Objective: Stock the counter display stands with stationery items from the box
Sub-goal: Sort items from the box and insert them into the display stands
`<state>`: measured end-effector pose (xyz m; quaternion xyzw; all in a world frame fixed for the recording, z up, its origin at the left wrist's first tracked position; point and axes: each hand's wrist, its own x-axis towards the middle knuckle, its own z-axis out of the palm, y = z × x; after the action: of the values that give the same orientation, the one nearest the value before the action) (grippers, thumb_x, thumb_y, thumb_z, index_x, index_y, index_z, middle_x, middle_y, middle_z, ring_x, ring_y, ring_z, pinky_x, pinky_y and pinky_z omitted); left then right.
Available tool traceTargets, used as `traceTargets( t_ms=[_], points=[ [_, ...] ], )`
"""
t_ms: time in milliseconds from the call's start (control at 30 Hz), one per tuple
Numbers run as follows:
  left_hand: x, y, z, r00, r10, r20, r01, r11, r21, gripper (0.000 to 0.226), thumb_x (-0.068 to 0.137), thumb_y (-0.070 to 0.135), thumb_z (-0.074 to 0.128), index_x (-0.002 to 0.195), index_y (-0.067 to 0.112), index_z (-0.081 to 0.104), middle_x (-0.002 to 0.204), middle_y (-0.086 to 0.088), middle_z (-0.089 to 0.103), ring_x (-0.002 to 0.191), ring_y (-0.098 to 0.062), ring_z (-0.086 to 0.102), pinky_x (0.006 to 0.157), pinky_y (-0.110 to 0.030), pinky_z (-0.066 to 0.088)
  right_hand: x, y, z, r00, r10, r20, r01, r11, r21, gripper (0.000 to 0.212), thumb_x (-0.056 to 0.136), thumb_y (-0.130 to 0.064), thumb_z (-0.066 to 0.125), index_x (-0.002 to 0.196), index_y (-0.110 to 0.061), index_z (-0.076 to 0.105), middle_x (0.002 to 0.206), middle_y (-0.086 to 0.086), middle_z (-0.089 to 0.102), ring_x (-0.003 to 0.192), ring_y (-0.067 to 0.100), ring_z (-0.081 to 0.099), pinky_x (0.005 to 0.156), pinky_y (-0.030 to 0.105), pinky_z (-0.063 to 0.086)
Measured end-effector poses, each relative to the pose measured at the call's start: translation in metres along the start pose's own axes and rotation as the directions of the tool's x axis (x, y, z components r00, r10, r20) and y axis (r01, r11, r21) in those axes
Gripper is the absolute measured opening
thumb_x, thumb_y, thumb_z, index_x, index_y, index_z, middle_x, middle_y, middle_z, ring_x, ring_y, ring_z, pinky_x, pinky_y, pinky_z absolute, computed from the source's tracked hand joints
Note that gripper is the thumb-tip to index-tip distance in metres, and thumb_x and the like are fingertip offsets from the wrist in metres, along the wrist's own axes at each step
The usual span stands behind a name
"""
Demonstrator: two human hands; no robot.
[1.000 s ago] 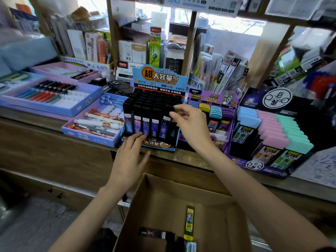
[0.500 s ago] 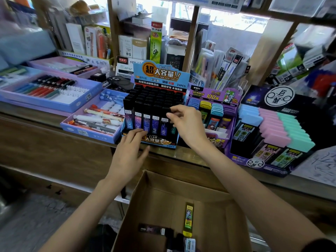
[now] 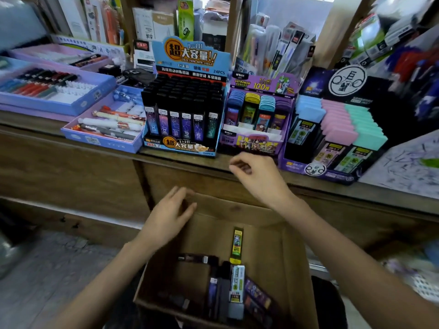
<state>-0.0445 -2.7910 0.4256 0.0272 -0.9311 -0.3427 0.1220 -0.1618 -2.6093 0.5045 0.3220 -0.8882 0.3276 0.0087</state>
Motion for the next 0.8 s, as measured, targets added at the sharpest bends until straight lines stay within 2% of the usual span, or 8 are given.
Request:
traceTargets(
  t_ms=[133, 267, 367, 433, 500, 567, 700, 800],
  points=[
    [-0.021, -0.014, 0.05, 0.965, -0.156, 0.21, 0.159, 0.987, 0.003, 0.03, 0.091, 0.025, 0.058, 0.118, 0.012, 0.054, 0.119, -0.003, 0.051, 0.11, -0.018, 0.053, 0.093, -0.029, 0.041, -0.064, 0.057, 0.032, 0.956, 0.205, 0.211, -0.2, 0.979, -0.046, 0.024, 0.089, -0.026, 0.061, 0.111, -0.017, 0.065, 0.102, -0.003, 0.068, 0.092, 0.007, 0.061, 0.086, 0.027, 0.051],
    [-0.04, -0.028, 0.099, 0.871, -0.29, 0.398, 0.301, 0.953, 0.036, 0.045, 0.088, 0.033, 0.063, 0.126, 0.013, 0.05, 0.124, -0.003, 0.048, 0.116, -0.017, 0.049, 0.09, -0.02, 0.035, -0.127, 0.114, 0.072, 0.786, 0.453, 0.421, -0.389, 0.891, -0.234, 0.033, 0.089, -0.037, 0.059, 0.116, -0.019, 0.061, 0.113, -0.001, 0.066, 0.105, 0.015, 0.061, 0.09, 0.035, 0.05],
    [-0.057, -0.035, 0.131, 0.803, -0.376, 0.463, 0.426, 0.905, -0.004, 0.057, 0.083, 0.031, 0.07, 0.13, 0.01, 0.047, 0.13, -0.01, 0.049, 0.122, -0.023, 0.048, 0.1, -0.027, 0.039, -0.165, 0.139, 0.1, 0.62, 0.603, 0.502, -0.57, 0.786, -0.24, 0.056, 0.082, -0.053, 0.062, 0.125, -0.018, 0.053, 0.122, 0.001, 0.062, 0.111, 0.018, 0.058, 0.088, 0.031, 0.048],
    [-0.067, -0.04, 0.149, 0.781, -0.405, 0.476, 0.396, 0.91, 0.125, 0.074, 0.079, 0.042, 0.071, 0.138, 0.013, 0.038, 0.139, -0.012, 0.041, 0.13, -0.026, 0.037, 0.107, -0.031, 0.032, -0.182, 0.147, 0.117, 0.545, 0.645, 0.536, -0.639, 0.733, -0.232, 0.058, 0.077, -0.062, 0.062, 0.118, -0.022, 0.054, 0.115, 0.001, 0.06, 0.112, 0.021, 0.057, 0.079, 0.026, 0.044],
    [-0.071, -0.047, 0.16, 0.764, -0.401, 0.506, 0.276, 0.911, 0.306, 0.094, 0.077, 0.056, 0.066, 0.147, 0.016, 0.019, 0.153, -0.011, 0.021, 0.14, -0.027, 0.021, 0.113, -0.037, 0.02, -0.192, 0.15, 0.132, 0.537, 0.663, 0.522, -0.652, 0.719, -0.243, 0.058, 0.073, -0.065, 0.064, 0.109, -0.021, 0.053, 0.111, 0.003, 0.055, 0.113, 0.023, 0.054, 0.075, 0.024, 0.038],
    [-0.068, -0.054, 0.165, 0.749, -0.389, 0.536, 0.207, 0.907, 0.367, 0.101, 0.076, 0.063, 0.062, 0.15, 0.021, 0.007, 0.159, -0.004, 0.003, 0.144, -0.026, 0.01, 0.115, -0.044, 0.011, -0.197, 0.151, 0.145, 0.553, 0.661, 0.507, -0.634, 0.729, -0.257, 0.077, 0.071, -0.063, 0.068, 0.125, -0.013, 0.046, 0.131, 0.01, 0.043, 0.124, 0.026, 0.042, 0.088, 0.025, 0.036],
    [-0.064, -0.064, 0.17, 0.741, -0.433, 0.514, 0.213, 0.877, 0.431, 0.096, 0.075, 0.065, 0.061, 0.149, 0.022, 0.015, 0.155, -0.006, 0.015, 0.14, -0.027, 0.018, 0.114, -0.046, 0.012, -0.198, 0.148, 0.153, 0.544, 0.658, 0.521, -0.62, 0.733, -0.279, 0.103, 0.066, -0.055, 0.076, 0.142, -0.009, 0.024, 0.146, 0.016, 0.023, 0.136, 0.031, 0.025, 0.104, 0.03, 0.031],
    [-0.064, -0.068, 0.173, 0.761, -0.438, 0.48, 0.241, 0.876, 0.417, 0.088, 0.074, 0.06, 0.066, 0.144, 0.027, 0.025, 0.144, -0.008, 0.03, 0.129, -0.029, 0.03, 0.108, -0.039, 0.026, -0.198, 0.148, 0.154, 0.482, 0.673, 0.561, -0.715, 0.672, -0.192, 0.07, 0.071, -0.039, 0.078, 0.126, -0.009, 0.048, 0.112, 0.006, 0.056, 0.103, 0.017, 0.057, 0.067, 0.012, 0.045]
  ],
)
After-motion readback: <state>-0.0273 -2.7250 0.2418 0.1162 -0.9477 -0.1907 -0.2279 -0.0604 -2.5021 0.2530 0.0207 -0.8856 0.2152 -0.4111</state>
